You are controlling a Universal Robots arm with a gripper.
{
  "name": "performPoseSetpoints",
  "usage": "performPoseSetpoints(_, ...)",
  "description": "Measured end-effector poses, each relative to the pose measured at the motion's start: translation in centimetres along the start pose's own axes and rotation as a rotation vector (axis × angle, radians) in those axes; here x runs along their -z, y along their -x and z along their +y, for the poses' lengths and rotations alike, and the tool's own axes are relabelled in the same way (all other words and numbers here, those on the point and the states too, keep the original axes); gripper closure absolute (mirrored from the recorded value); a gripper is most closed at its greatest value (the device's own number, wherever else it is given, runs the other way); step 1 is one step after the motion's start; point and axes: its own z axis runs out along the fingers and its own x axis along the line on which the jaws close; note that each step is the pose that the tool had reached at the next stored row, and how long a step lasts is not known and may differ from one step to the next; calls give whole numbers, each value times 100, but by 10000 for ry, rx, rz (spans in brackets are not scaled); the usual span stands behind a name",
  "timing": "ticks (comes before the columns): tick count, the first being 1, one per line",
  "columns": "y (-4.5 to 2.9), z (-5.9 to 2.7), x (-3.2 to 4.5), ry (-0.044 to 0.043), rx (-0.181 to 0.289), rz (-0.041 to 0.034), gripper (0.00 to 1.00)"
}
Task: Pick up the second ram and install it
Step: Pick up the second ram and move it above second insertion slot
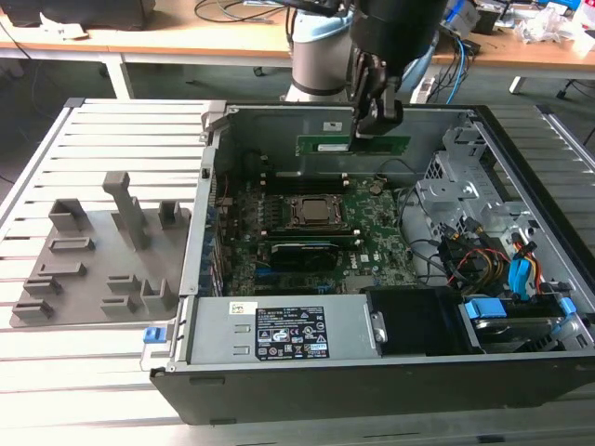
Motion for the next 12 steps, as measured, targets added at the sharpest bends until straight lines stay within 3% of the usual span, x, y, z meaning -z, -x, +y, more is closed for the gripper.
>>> performPoseSetpoints(3, -9, 100, -123, 0, 0, 1, 86)
performPoseSetpoints(6, -15, 102, -240, 0, 1, 2, 86)
performPoseSetpoints(12, -16, 102, -249, 0, -1, 1, 86)
